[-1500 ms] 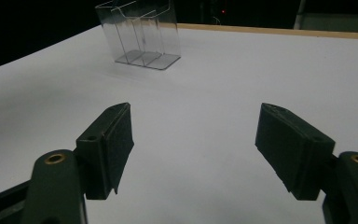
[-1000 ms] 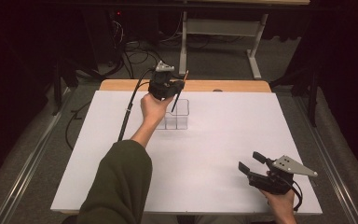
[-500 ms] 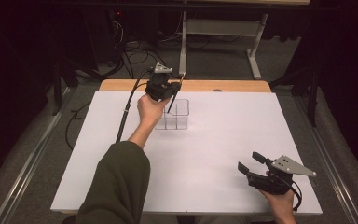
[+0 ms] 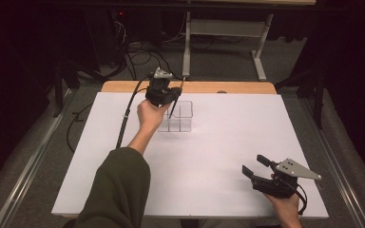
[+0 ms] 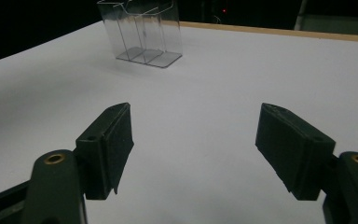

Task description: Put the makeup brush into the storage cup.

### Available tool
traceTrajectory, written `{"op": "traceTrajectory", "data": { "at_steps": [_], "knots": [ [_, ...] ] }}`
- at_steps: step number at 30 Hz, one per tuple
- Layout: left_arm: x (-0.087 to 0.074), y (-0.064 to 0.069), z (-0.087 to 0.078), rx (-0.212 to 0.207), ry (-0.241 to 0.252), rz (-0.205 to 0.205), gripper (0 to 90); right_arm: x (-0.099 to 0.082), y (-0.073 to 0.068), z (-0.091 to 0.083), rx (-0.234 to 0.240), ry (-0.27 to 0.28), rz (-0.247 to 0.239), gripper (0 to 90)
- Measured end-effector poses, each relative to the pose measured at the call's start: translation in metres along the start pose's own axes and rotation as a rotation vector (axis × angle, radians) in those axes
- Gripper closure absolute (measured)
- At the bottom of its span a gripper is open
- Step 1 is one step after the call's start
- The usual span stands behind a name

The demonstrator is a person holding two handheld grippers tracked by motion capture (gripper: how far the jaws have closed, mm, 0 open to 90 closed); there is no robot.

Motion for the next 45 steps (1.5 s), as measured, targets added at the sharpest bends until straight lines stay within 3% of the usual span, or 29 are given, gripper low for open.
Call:
{"op": "traceTrajectory", "data": {
  "at_steps": [9, 35, 38, 45],
  "knots": [
    [-0.0045, -0.0001, -0.0021, -0.005, -0.003, -0.004, 83.3, 0.0, -0.0001, -0.0001, -0.004, -0.001, 0.001, 29.1],
    [-0.0079, 0.0027, -0.0004, -0.004, -0.041, 0.032, 82.7, 0.0001, -0.0006, 0.0004, -0.002, -0.003, 0.001, 29.1],
    [-0.0072, 0.0028, -0.0016, -0.025, -0.025, 0.014, 79.0, 0.0, -0.0003, 0.0005, -0.002, -0.003, -0.003, 29.1],
    [-0.0051, 0.0034, -0.0077, -0.044, -0.02, 0.015, 71.6, 0.0, -0.0001, 0.0005, -0.003, -0.002, 0.0, 29.1]
  ]
}}
Point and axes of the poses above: each handheld gripper's, and its own axes: z roughly forward along the jaws, x roughly out of its top, y roughly to its right, the point moved 2 cm from there along z, roughly forward along the jaws, and after that the axes turned 13 degrees about -z, right-handed, at the moved point
